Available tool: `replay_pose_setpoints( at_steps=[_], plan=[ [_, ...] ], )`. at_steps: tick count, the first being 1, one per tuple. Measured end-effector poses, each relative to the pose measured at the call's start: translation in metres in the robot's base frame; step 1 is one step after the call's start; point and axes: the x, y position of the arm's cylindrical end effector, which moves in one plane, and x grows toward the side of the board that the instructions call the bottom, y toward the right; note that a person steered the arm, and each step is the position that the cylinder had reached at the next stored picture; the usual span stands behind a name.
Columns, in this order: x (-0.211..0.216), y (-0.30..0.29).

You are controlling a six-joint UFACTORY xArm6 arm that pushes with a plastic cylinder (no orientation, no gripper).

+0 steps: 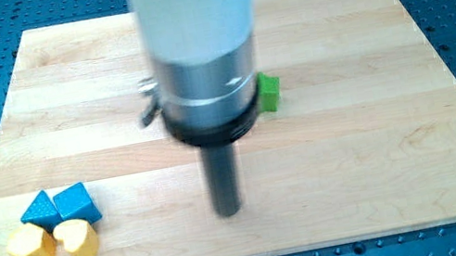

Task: Adjust the yellow blocks and the triangle in a vertical line

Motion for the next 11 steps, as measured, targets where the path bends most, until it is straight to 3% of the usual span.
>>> replay_pose_setpoints(
  at_steps=[1,3,4,5,7,8,9,11],
  plan=[
    [0.007,-0.06],
    [0.038,-0.086],
    [-0.007,-0.093],
    [0.035,-0.08],
    [0.013,-0.131],
    [0.038,-0.128],
    [0.023,-0.142],
    [-0.072,-0.161]
  ],
)
